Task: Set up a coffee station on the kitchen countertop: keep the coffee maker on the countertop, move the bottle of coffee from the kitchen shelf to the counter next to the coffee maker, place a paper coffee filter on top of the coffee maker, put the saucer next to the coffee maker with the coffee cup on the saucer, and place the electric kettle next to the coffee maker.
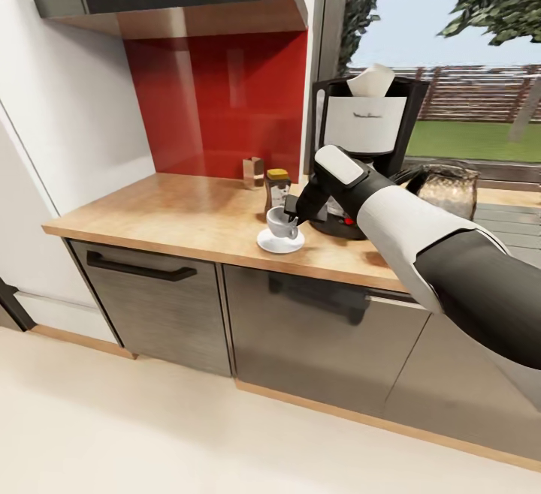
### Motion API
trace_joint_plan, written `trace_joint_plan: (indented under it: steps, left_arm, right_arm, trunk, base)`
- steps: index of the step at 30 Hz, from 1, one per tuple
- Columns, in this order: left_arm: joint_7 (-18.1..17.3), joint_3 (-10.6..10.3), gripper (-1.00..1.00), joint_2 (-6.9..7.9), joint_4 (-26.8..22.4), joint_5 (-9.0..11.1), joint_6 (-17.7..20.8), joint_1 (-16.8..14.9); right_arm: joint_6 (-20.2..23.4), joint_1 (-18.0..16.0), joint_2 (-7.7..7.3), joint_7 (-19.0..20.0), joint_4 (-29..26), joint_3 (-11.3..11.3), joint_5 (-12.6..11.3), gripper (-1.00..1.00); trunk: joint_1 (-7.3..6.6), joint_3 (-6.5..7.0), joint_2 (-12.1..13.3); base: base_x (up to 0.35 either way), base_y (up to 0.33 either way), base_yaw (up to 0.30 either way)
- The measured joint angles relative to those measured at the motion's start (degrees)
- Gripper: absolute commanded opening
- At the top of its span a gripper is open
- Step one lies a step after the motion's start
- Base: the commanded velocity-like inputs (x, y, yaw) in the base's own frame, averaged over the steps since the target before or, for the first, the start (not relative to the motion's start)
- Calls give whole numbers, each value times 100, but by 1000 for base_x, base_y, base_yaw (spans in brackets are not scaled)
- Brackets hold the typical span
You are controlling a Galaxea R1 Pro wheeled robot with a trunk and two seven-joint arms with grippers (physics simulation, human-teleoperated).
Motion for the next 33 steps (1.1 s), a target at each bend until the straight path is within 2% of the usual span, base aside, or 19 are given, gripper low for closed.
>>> trace_joint_plan:
  steps: [19,22,31,33]
  left_arm:
    - [0,0,100,0,-2,0,-1,0]
    - [-2,-1,100,0,-6,0,-1,0]
    - [-1,0,100,0,-9,0,-1,0]
    - [-1,-1,100,0,-9,0,-1,0]
  right_arm:
    - [-6,9,0,4,-25,-8,-43,-100]
    - [-3,13,0,4,-25,-7,-42,-100]
    - [-8,18,0,13,-25,-5,-43,-100]
    - [-7,18,0,13,-25,-5,-43,-100]
  trunk:
    - [0,0,0]
    - [65,-53,-119]
    - [66,-54,-120]
    - [109,-89,-199]
  base:
    - [0,-4,0]
    - [0,0,0]
    - [0,0,0]
    - [0,0,0]
